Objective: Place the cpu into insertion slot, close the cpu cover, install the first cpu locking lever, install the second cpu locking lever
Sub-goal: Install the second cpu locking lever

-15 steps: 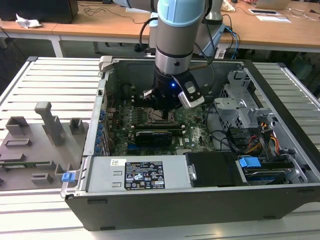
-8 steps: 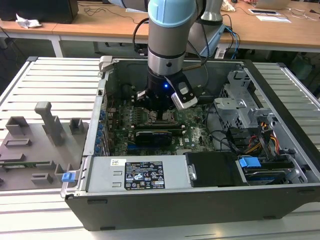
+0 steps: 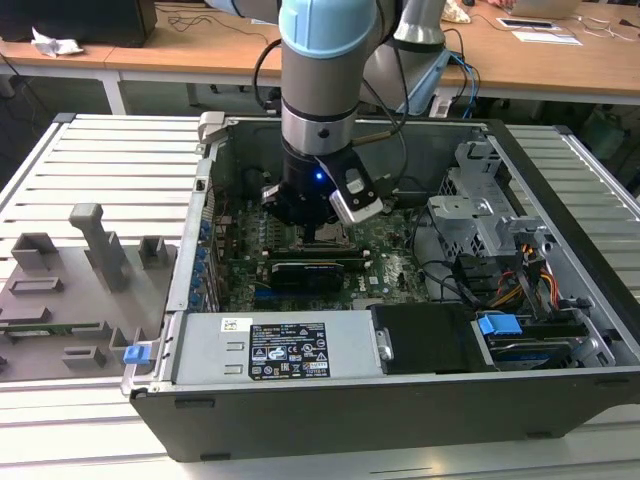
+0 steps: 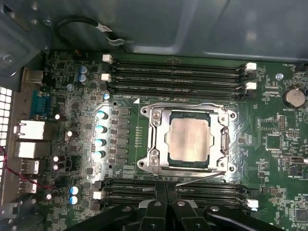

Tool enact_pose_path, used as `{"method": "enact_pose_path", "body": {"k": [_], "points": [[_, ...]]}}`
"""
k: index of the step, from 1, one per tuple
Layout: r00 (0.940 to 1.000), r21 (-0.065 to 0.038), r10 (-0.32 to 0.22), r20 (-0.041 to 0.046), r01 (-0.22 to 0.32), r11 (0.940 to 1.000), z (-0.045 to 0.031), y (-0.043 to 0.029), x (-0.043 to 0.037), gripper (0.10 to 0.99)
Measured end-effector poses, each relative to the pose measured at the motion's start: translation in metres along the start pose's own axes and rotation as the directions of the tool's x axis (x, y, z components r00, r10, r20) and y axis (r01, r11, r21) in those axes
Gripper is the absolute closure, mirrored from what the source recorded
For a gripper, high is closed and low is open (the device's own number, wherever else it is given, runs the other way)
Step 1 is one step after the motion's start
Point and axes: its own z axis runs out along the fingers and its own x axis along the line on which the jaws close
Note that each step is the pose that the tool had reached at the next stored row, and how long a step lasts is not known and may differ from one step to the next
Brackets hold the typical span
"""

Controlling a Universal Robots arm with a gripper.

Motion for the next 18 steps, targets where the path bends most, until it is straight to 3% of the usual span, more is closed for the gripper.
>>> {"method": "enact_pose_path", "body": {"k": [3,6,8,15,18], "points": [[1.0000,-0.008,-0.003,0.0003,0.003,1.0000,0.0021,-0.0001,0.0007,0.980],[0.9997,-0.018,-0.024,-0.0016,0.024,0.9996,0.0124,-0.0014,0.0013,0.980],[0.9997,-0.027,-0.025,-0.0012,0.025,0.9993,0.0154,-0.0023,0.0014,0.980],[0.9994,-0.081,-0.033,0.0027,0.033,0.9962,0.0174,-0.0118,0.0050,0.980],[0.9993,-0.094,-0.036,0.0046,0.036,0.9949,0.0179,-0.0157,0.0075,0.980]]}}
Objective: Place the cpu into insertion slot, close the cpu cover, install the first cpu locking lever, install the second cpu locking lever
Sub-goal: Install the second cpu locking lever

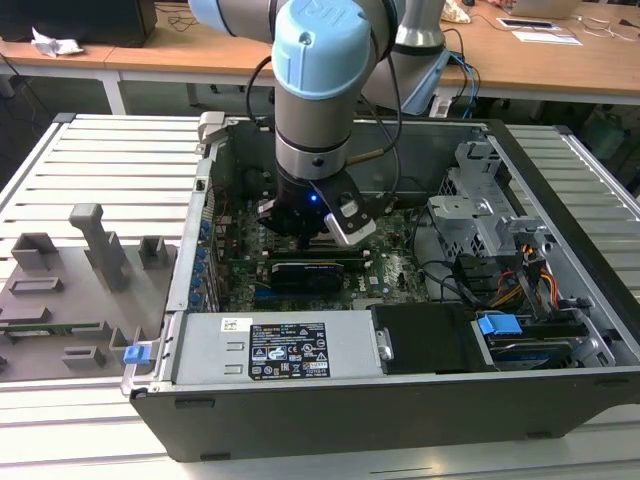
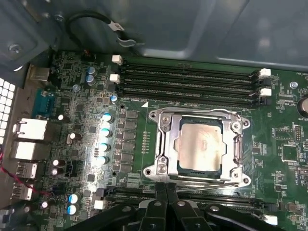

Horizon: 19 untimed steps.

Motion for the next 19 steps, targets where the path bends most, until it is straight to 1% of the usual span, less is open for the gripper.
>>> {"method": "enact_pose_path", "body": {"k": [1,2,5,7,9,11,15,17,19], "points": [[1.0000,-0.004,-0.001,0.0005,0.001,1.0000,0.0001,-0.0009,0.0007,0.980],[1.0000,-0.011,-0.003,0.0010,0.003,0.9999,0.0010,-0.0021,0.0018,0.980],[1.0000,-0.022,-0.010,0.0012,0.010,0.9997,0.0033,-0.0033,0.0033,0.980],[0.9999,-0.033,-0.017,0.0014,0.017,0.9993,0.0060,-0.0039,0.0049,0.980],[0.9998,-0.041,-0.021,0.0013,0.021,0.9990,0.0077,-0.0041,0.0058,0.980],[0.9995,-0.053,-0.030,0.0008,0.030,0.9981,0.0105,-0.0046,0.0075,0.980],[0.9992,-0.062,-0.040,-0.0003,0.040,0.9973,0.0132,-0.0051,0.0083,0.980],[0.9988,-0.070,-0.049,-0.0009,0.049,0.9964,0.0151,-0.0051,0.0085,0.980],[0.9985,-0.076,-0.055,-0.0015,0.055,0.9956,0.0163,-0.0043,0.0086,0.980]]}}
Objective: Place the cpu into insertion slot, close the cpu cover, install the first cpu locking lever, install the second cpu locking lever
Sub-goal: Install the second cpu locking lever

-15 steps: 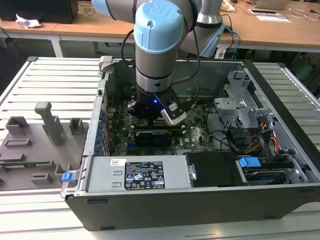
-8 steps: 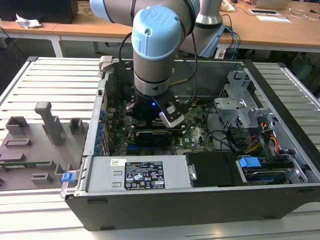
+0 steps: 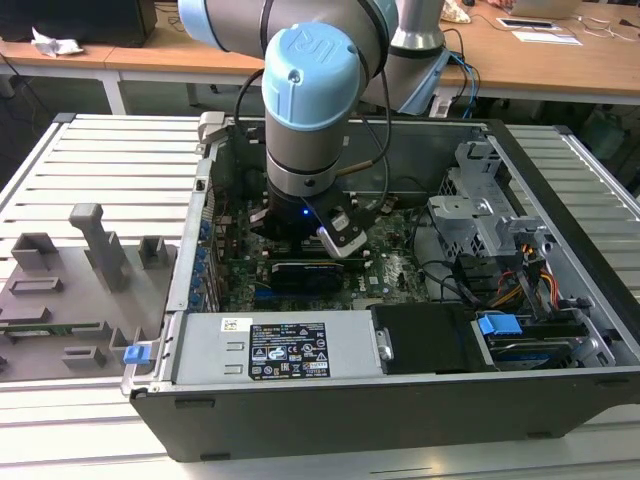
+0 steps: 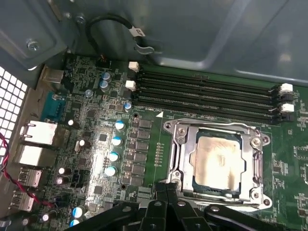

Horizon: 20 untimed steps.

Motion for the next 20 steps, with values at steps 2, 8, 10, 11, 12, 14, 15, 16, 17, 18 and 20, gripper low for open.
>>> {"method": "enact_pose_path", "body": {"k": [2,8,10,11,12,14,15,16,17,18,20], "points": [[1.0000,-0.004,-0.004,-0.0005,0.004,1.0000,0.0008,0.0009,0.0005,0.980],[0.9999,-0.015,-0.016,-0.0024,0.016,0.9998,0.0027,0.0024,0.0020,0.980],[0.9998,-0.017,-0.021,-0.0035,0.021,0.9996,0.0037,0.0028,0.0027,0.980],[0.9997,-0.016,-0.023,-0.0043,0.023,0.9996,0.0041,0.0028,0.0031,0.980],[0.9997,-0.016,-0.024,-0.0048,0.024,0.9996,0.0041,0.0028,0.0033,0.980],[0.9997,-0.017,-0.025,-0.0048,0.025,0.9996,0.0043,0.0028,0.0034,0.980],[0.9997,-0.017,-0.025,-0.0048,0.025,0.9995,0.0043,0.0028,0.0034,0.980],[0.9997,-0.017,-0.025,-0.0048,0.025,0.9996,0.0043,0.0028,0.0034,0.980],[0.9997,-0.017,-0.025,-0.0047,0.025,0.9996,0.0043,0.0028,0.0034,0.980],[0.9997,-0.017,-0.025,-0.0047,0.025,0.9996,0.0043,0.0029,0.0034,0.980],[0.9997,-0.017,-0.025,-0.0046,0.025,0.9996,0.0035,0.0031,0.0034,0.980]]}}
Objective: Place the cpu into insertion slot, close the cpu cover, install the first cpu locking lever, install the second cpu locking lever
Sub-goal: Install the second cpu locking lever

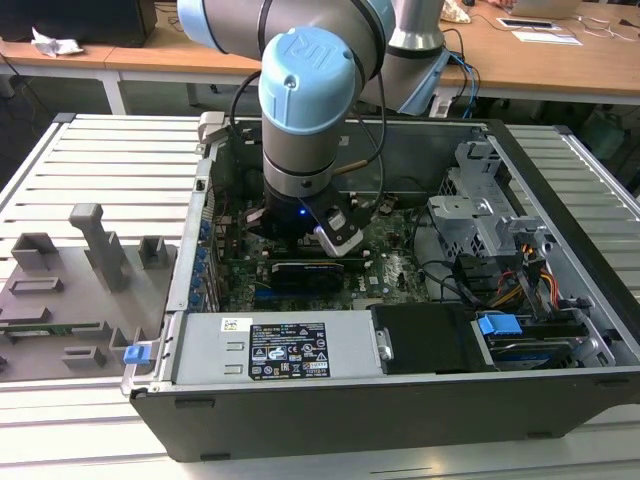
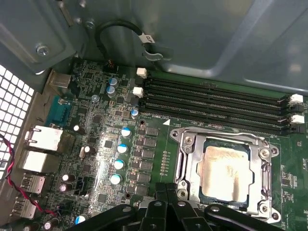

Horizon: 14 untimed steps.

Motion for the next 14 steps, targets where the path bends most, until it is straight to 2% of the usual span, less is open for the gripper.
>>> {"method": "enact_pose_path", "body": {"k": [9,14], "points": [[1.0000,0.000,0.000,-0.0002,0.000,1.0000,-0.0041,0.0012,-0.0001,0.980],[1.0000,0.001,0.000,-0.0003,0.000,1.0000,-0.0035,0.0006,0.0000,0.980]]}}
